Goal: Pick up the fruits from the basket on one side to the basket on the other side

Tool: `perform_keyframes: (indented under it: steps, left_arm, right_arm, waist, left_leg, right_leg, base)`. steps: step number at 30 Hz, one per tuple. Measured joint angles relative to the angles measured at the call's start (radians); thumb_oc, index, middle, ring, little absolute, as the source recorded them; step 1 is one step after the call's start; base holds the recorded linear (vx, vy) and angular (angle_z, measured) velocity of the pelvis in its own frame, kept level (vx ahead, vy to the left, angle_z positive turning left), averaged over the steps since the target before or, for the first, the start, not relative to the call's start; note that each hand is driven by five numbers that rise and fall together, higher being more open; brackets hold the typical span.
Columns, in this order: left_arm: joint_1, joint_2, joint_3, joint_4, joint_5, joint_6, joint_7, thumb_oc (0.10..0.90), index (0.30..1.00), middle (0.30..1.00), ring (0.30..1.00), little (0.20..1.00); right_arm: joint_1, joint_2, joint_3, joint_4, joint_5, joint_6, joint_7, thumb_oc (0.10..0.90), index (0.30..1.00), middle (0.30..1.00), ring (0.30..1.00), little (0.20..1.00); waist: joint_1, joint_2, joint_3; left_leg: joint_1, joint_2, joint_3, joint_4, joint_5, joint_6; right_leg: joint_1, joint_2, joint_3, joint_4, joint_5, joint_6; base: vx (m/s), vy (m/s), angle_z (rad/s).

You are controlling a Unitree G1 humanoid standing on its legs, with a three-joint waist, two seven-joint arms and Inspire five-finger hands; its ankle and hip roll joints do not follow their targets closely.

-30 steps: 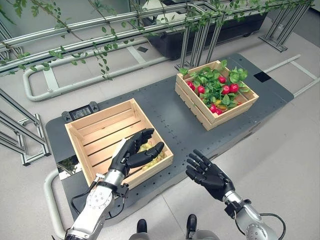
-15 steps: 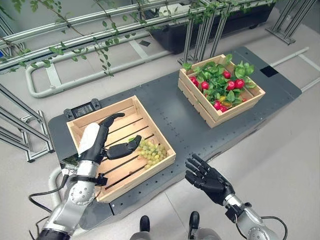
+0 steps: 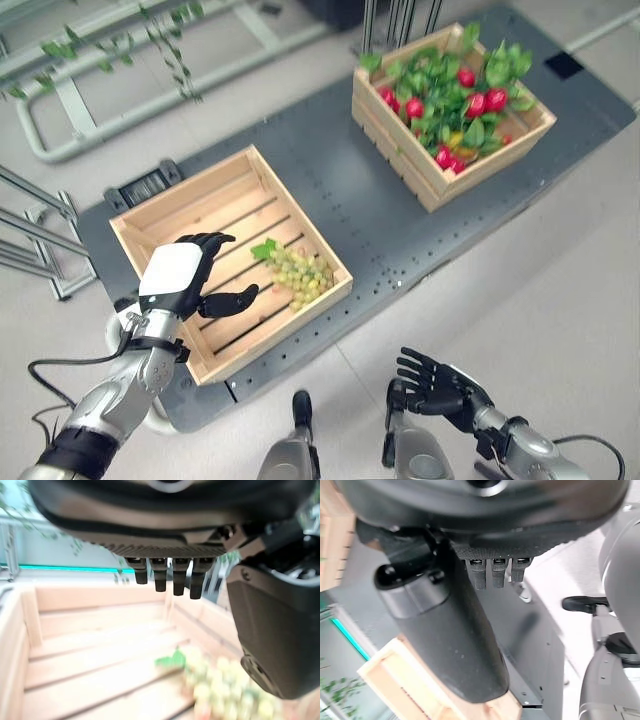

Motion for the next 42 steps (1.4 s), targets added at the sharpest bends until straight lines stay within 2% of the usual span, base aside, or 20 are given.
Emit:
perform_keyframes:
  steps: [3, 6, 9, 12, 14, 26, 30, 36, 42]
  left_arm:
    - [-0.072, 0.015, -0.039, 0.028, 0.025, 0.029, 0.015, 0.8, 0.9, 0.9, 0.9, 0.9]
    - [-0.134, 0.026, -0.095, 0.06, 0.065, 0.054, 0.031, 0.8, 0.9, 0.9, 0.9, 0.9]
    - [-0.205, 0.03, -0.148, 0.095, 0.082, 0.074, 0.038, 0.8, 0.9, 0.9, 0.9, 0.9]
    - [-0.235, 0.029, -0.162, 0.12, 0.101, 0.088, 0.051, 0.8, 0.9, 0.9, 0.9, 0.9]
    - [-0.263, 0.028, -0.19, 0.142, 0.11, 0.105, 0.093, 0.8, 0.9, 0.9, 0.9, 0.9]
    - [-0.313, -0.027, -0.198, 0.211, 0.18, 0.144, 0.232, 0.8, 0.9, 0.9, 0.9, 0.9]
    - [-0.321, -0.035, -0.204, 0.212, 0.226, 0.153, 0.226, 0.8, 0.9, 0.9, 0.9, 0.9]
    - [-0.422, -0.034, -0.321, 0.242, 0.322, 0.201, 0.108, 0.8, 0.9, 0.9, 0.9, 0.9]
    - [-0.453, -0.035, -0.371, 0.284, 0.376, 0.247, 0.085, 0.8, 0.9, 0.9, 0.9, 0.9]
  right_arm:
    - [-0.054, -0.004, 0.022, -0.003, 0.001, 0.008, 0.0, 0.8, 0.9, 0.9, 0.9, 0.9]
    - [-0.063, -0.014, 0.035, -0.001, 0.0, 0.018, 0.0, 0.8, 0.9, 0.9, 0.9, 0.9]
    - [-0.089, -0.032, 0.063, -0.001, 0.003, 0.022, 0.0, 0.8, 0.9, 0.9, 0.9, 0.9]
    - [-0.114, -0.033, 0.062, 0.0, 0.011, 0.022, -0.001, 0.8, 0.9, 0.9, 0.9, 0.9]
    - [-0.122, -0.033, 0.063, 0.0, 0.011, 0.025, -0.001, 0.8, 0.9, 0.9, 0.9, 0.9]
    - [-0.134, -0.028, 0.101, 0.025, 0.01, 0.045, -0.023, 0.8, 0.9, 0.9, 0.9, 0.9]
    - [-0.144, -0.021, 0.102, 0.035, 0.01, 0.05, -0.026, 0.8, 0.9, 0.9, 0.9, 0.9]
    - [-0.179, -0.019, 0.107, 0.032, 0.016, 0.059, -0.063, 0.8, 0.9, 0.9, 0.9, 0.9]
    - [-0.204, -0.019, 0.13, 0.033, 0.049, 0.059, -0.096, 0.8, 0.9, 0.9, 0.9, 0.9]
  waist:
    - [-0.017, -0.011, 0.079]
    - [-0.021, -0.013, 0.107]
    - [-0.029, -0.015, 0.113]
    - [-0.041, -0.025, 0.12]
    - [-0.044, -0.024, 0.12]
    - [-0.041, -0.025, 0.122]
    - [-0.042, -0.027, 0.123]
    - [-0.045, -0.028, 0.124]
    - [-0.051, -0.034, 0.127]
  left_leg:
    - [-0.011, 0.001, 0.001, 0.015, 0.0, 0.001]
    - [-0.019, 0.001, 0.003, 0.017, -0.002, 0.001]
    - [-0.044, 0.0, 0.005, 0.032, -0.004, 0.002]
    - [-0.05, -0.001, 0.013, 0.042, -0.004, 0.003]
    - [-0.062, 0.0, 0.015, 0.055, -0.005, 0.003]
    - [-0.116, 0.004, 0.01, 0.097, -0.006, 0.003]
    - [-0.119, 0.004, 0.009, 0.097, -0.006, 0.003]
    - [-0.139, 0.003, 0.009, 0.102, -0.006, 0.003]
    - [-0.149, 0.004, 0.028, 0.103, -0.007, 0.004]
  right_leg:
    - [-0.001, 0.0, 0.003, 0.002, 0.0, 0.0]
    - [-0.008, -0.001, 0.004, 0.003, 0.0, -0.001]
    - [-0.038, -0.001, 0.011, 0.026, -0.002, -0.003]
    - [-0.053, -0.002, 0.022, 0.039, -0.003, -0.004]
    - [-0.067, -0.001, 0.026, 0.05, -0.005, -0.006]
    - [-0.12, -0.002, 0.032, 0.094, -0.008, -0.012]
    - [-0.124, -0.002, 0.031, 0.094, -0.008, -0.012]
    - [-0.142, -0.002, 0.032, 0.098, -0.008, -0.012]
    - [-0.166, -0.002, 0.051, 0.107, -0.008, -0.012]
  base:
    - [-0.03, 0.013, 0.08]
    - [-0.04, 0.019, -0.01]
    - [-0.03, 0.023, -0.03]
    - [-0.04, 0.036, -0.11]
    - [-0.03, 0.021, -0.04]
    - [0.0, 0.0, 0.0]
    - [0.0, 0.0, 0.0]
    - [0.0, 0.0, 0.0]
    - [0.02, 0.005, -0.07]
